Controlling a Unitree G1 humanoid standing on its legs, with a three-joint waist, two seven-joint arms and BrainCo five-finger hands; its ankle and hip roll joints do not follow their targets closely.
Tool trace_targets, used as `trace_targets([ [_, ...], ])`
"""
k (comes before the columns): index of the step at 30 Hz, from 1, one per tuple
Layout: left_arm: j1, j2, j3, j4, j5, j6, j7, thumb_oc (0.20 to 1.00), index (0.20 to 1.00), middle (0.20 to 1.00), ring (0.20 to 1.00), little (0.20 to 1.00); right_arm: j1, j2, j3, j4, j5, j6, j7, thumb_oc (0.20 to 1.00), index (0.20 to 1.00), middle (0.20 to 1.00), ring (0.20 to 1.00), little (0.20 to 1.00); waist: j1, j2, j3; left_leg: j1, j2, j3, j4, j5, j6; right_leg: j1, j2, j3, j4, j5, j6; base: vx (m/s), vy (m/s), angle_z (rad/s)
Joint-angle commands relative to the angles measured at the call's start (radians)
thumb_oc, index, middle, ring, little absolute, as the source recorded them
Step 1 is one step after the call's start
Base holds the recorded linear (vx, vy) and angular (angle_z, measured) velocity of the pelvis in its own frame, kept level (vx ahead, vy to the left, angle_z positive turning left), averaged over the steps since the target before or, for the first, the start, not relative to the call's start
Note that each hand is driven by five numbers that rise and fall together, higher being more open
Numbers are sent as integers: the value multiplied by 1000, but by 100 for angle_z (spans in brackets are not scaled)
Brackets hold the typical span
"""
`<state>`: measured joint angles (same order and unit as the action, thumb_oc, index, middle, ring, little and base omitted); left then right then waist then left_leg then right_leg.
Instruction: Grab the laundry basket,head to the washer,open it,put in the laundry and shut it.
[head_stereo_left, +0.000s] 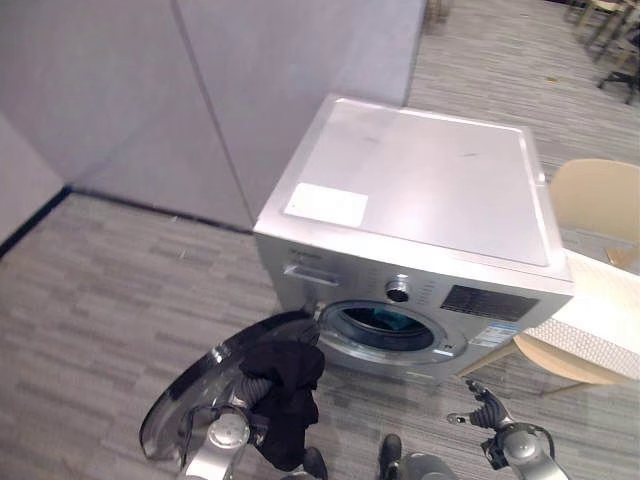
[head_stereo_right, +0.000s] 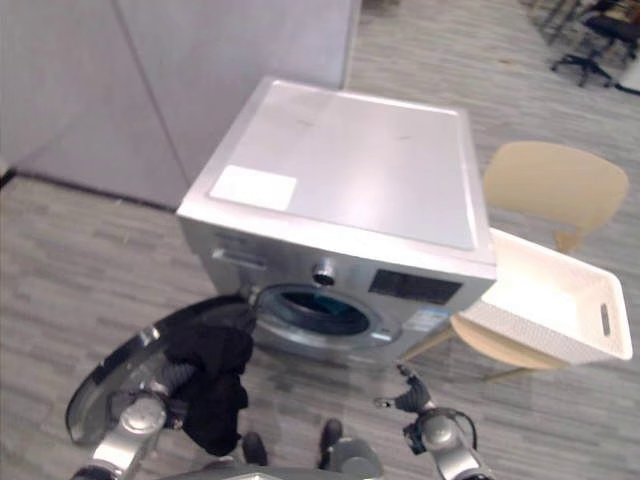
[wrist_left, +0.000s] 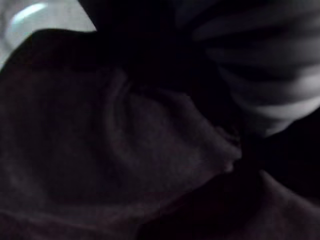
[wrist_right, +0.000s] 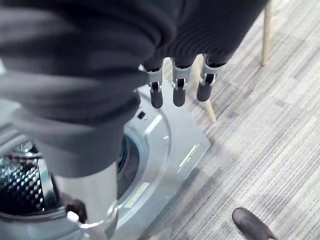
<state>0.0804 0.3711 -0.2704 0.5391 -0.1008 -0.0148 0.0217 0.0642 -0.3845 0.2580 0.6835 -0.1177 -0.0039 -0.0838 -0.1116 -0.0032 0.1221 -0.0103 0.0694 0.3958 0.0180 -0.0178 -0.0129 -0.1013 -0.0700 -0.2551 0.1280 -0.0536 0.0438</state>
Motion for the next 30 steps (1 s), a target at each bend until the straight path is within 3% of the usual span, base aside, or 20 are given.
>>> trace_targets([
  [1,-56,8,9,-63,20,-68,12,200,200,200,200,200,-63,-18,-11,-7,14,-23,-17,1000,1000,1000,1000,1000,-1,-52,29,13,48,-23,163,-127,-46,91,25,81,-172,0,50,-36,-36,-33],
  [4,-82,-5,-8,-47,4,-71,37,200,200,200,200,200,-82,-12,-7,16,34,-27,-27,1000,1000,1000,1000,1000,29,-72,45,-67,-4,-158,180,-104,-34,78,27,127,-155,3,33,-7,-24,-115],
  [5,-102,-12,-19,-25,3,-73,50,200,200,200,200,200,-87,-8,-2,30,41,-29,-31,1000,1000,1000,1000,1000,49,-75,63,-125,-27,-243,169,-83,-41,84,35,159,-135,-9,31,56,7,-112],
  [8,-123,-11,-15,-21,-16,-79,78,200,200,200,200,200,-104,-3,13,38,48,-34,-46,1000,1000,1000,1000,1000,79,-71,106,-193,-57,-348,153,-45,-50,45,65,216,-54,-40,18,-6,8,-62],
  [10,-133,-6,-16,-23,-21,-79,80,200,200,200,200,200,-107,1,14,39,51,-36,-45,1000,1000,1000,1000,1000,75,-68,117,-196,-51,-347,155,-43,-47,17,79,223,-15,-50,17,-159,39,-69],
  [12,-203,7,-8,-33,-75,-99,140,200,200,200,200,200,-165,11,23,24,97,-38,-78,1000,1000,1000,1000,1000,65,-65,194,-367,-47,-311,292,-60,-11,-255,86,251,239,-80,-5,-418,132,-104],
  [14,-219,2,-1,-33,-96,-101,155,200,200,200,200,200,-171,12,19,15,108,-39,-87,1000,1000,1000,1000,1000,66,-66,192,-420,-44,-298,339,-76,-1,-318,82,250,288,-93,-11,-171,39,-73],
  [16,-246,-16,12,-47,-139,-114,191,200,200,200,200,200,-177,17,12,-18,135,-42,-106,1000,1000,1000,1000,1000,60,-70,198,-514,-32,-288,436,-106,16,-414,70,242,371,-113,-24,-123,-22,-3],
  [17,-281,-34,15,-71,-181,-131,227,200,200,200,200,200,-189,20,6,-61,164,-51,-126,1000,1000,1000,1000,1000,52,-70,209,-597,-21,-288,542,-168,19,-501,64,240,462,-167,-30,-54,-36,7],
  [20,-328,-41,6,-97,-183,-141,261,200,200,200,200,200,-216,22,4,-98,186,-62,-147,1000,1000,1000,1000,1000,44,-69,213,-708,-6,-284,649,-198,21,-609,60,238,551,-183,-37,-122,-48,2],
  [21,-386,-44,-8,-113,-162,-146,298,200,200,200,200,200,-241,28,7,-133,202,-73,-163,1000,1000,1000,1000,1000,31,-64,219,-811,8,-282,753,-231,23,-715,63,248,636,-203,-41,-91,-23,0],
  [23,-421,-38,-12,-128,-142,-148,326,200,200,200,200,200,-260,30,8,-153,204,-83,-172,1000,1000,1000,1000,1000,27,-62,219,-875,15,-281,807,-243,23,-775,67,243,681,-212,-42,-108,-42,-17],
  [24,-500,-17,-27,-142,-87,-141,370,200,200,200,200,200,-283,30,14,-184,206,-95,-186,1000,1000,1000,1000,1000,15,-54,217,-984,30,-285,909,-270,27,-877,72,241,763,-231,-43,-87,-42,-20],
  [26,-537,-8,-34,-147,-64,-134,391,200,200,200,200,200,-290,27,18,-203,206,-101,-191,1000,1000,1000,1000,1000,9,-51,217,-1027,39,-291,950,-283,31,-923,79,242,801,-241,-43,-64,-27,-21],
  [30,-752,75,-66,-68,43,-92,538,200,200,200,200,200,-296,22,31,-250,206,-134,-199,1000,1000,1000,1000,1000,-26,-39,212,-1192,77,-323,1097,-327,47,-1076,91,242,921,-272,-49,-35,-46,-20],
])
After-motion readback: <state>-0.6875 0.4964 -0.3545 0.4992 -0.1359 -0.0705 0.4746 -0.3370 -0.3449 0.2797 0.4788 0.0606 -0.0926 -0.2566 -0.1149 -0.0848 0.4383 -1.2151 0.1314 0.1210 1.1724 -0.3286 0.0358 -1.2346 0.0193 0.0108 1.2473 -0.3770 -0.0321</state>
